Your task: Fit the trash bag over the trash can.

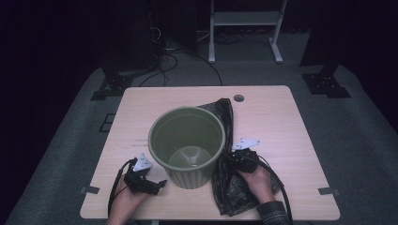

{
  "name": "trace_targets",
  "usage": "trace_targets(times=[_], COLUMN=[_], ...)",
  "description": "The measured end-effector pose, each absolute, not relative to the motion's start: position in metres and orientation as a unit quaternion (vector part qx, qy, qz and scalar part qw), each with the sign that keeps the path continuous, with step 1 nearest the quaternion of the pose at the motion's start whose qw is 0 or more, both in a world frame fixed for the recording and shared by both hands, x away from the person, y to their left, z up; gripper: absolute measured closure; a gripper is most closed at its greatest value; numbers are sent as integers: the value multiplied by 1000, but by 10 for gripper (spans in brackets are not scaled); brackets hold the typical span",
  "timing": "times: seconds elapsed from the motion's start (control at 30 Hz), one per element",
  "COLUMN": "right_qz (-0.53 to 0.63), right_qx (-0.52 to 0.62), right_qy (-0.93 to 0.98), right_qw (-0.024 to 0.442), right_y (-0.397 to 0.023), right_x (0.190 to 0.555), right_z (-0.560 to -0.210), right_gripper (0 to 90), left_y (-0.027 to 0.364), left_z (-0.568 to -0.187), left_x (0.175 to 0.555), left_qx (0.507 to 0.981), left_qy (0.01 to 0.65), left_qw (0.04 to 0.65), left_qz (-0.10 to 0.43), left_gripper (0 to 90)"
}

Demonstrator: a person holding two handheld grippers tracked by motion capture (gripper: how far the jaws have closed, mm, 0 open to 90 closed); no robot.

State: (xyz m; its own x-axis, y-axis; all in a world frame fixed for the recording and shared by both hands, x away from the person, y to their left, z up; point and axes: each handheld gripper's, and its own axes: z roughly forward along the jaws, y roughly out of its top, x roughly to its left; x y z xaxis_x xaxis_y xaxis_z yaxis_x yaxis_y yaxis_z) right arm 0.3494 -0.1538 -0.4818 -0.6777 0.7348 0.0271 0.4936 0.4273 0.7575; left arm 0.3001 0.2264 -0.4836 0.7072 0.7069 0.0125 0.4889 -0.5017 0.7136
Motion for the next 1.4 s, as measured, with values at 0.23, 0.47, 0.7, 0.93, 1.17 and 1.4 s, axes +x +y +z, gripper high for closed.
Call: trace_targets(times=[0.23,0.47,0.7,0.93,1.17,1.4], right_qz=[401,421,442,456,475,496], right_qx=[353,322,292,268,235,200], right_qy=[836,844,846,847,847,845], right_qw=[124,84,68,51,33,30], right_y=[-157,-155,-158,-162,-168,-169], right_x=[349,342,334,328,319,312], right_z=[-483,-480,-465,-454,-435,-408], right_gripper=[892,897,898,898,898,898], left_y=[226,226,226,226,226,227], left_z=[-484,-484,-484,-484,-484,-483], left_x=[300,300,300,300,300,300], left_qx=[853,853,853,853,853,854], left_qy=[351,351,351,351,351,350], left_qw=[355,355,355,355,355,354], left_qz=[153,153,153,153,153,153], left_gripper=[0,0,0,0,0,0])
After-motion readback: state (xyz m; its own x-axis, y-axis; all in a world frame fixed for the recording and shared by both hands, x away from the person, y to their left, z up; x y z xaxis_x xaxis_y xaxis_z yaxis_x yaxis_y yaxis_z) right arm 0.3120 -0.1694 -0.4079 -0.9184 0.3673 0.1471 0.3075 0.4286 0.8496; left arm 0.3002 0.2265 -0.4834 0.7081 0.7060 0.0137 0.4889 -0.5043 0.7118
